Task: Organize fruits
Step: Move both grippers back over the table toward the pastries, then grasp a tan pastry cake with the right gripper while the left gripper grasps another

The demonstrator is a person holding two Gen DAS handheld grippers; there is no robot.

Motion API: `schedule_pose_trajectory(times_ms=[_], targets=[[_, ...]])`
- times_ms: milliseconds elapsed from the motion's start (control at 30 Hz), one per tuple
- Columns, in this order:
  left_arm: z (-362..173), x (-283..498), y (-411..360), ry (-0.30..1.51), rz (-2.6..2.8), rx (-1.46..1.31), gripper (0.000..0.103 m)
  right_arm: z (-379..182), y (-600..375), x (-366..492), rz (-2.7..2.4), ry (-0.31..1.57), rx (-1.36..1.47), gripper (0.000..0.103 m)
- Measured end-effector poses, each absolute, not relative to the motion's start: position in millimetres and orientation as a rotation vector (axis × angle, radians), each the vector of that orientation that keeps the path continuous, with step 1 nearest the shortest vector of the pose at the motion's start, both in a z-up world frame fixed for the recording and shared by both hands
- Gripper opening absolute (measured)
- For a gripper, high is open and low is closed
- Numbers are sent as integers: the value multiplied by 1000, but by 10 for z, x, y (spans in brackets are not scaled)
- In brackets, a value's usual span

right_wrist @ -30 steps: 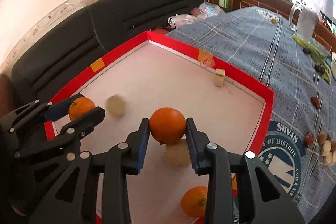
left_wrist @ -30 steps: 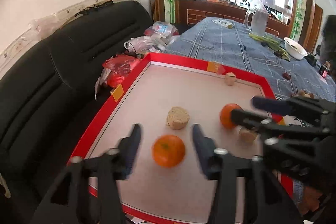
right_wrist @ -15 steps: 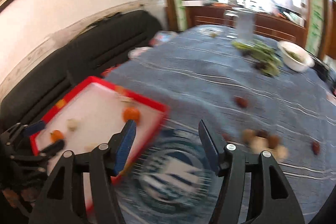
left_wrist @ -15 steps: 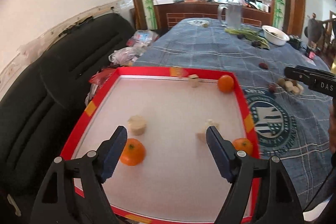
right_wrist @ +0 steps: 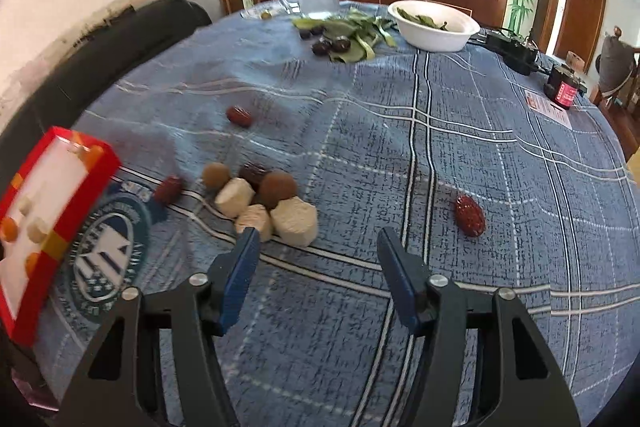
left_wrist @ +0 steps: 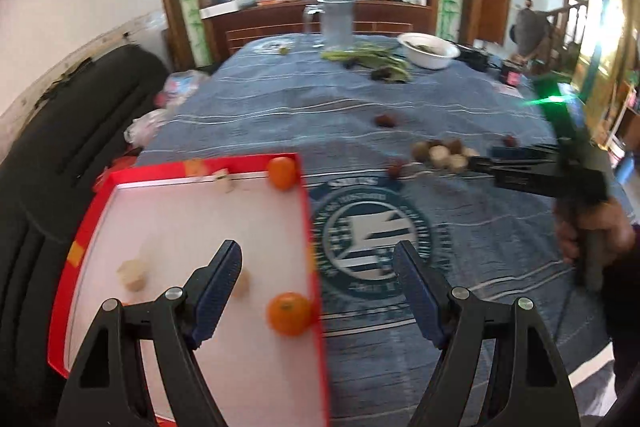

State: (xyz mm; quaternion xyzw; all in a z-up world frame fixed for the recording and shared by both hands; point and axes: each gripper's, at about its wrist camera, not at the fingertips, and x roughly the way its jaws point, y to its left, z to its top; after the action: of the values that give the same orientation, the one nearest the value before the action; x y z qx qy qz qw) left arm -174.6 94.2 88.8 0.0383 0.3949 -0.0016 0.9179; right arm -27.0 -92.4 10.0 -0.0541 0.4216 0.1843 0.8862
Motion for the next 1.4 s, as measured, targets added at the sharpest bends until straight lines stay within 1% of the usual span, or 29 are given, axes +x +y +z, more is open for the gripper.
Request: schedule_pose_trajectory(times_ms=[133, 167, 200, 333, 533, 733, 900, 933, 967, 1033, 1167, 1200, 1233, 1267, 1300, 1400], targets=[[878, -1737, 760, 826, -30, 119, 78, 137, -857, -218, 366, 843, -154, 42], [876, -1725, 709, 834, -40, 128, 78, 139, -842, -193, 368, 842, -159, 37], [876, -1711, 678, 839, -45, 133, 78, 138, -834, -166, 371, 843, -161, 36], [869, -1654, 501, 860, -72, 160, 78, 118, -874, -135, 412, 848, -149, 36], [842, -1529, 236, 878, -108, 175, 78, 14, -1005, -130, 457, 939, -155, 35], [756, -1413, 112, 902, -124, 185, 78, 39, -1050, -92, 457, 912, -140, 35], [710, -1329, 70, 923, -146, 188, 78, -23, -866, -86, 448, 874, -212, 35], [709, -1305, 61, 927, -151, 186, 78, -20, -860, -83, 451, 877, -207, 33], [713, -1261, 53, 935, -160, 176, 78, -8, -872, -88, 454, 880, -198, 28], [730, -1193, 23, 937, -187, 164, 78, 32, -924, -85, 445, 876, -168, 28], [738, -1019, -96, 943, -218, 153, 77, 251, -1212, -58, 433, 816, -11, 28], [728, -960, -132, 940, -226, 157, 76, 301, -1295, -42, 421, 800, 30, 28], [707, -919, -147, 943, -224, 161, 68, 346, -1389, -33, 409, 784, 70, 28], [659, -812, -179, 961, -217, 166, 55, 378, -1470, -24, 397, 774, 99, 28], [631, -754, -192, 975, -223, 160, 49, 393, -1516, -15, 388, 770, 115, 28], [473, -509, -218, 1046, -243, 122, 42, 398, -1635, 40, 355, 786, 176, 28]])
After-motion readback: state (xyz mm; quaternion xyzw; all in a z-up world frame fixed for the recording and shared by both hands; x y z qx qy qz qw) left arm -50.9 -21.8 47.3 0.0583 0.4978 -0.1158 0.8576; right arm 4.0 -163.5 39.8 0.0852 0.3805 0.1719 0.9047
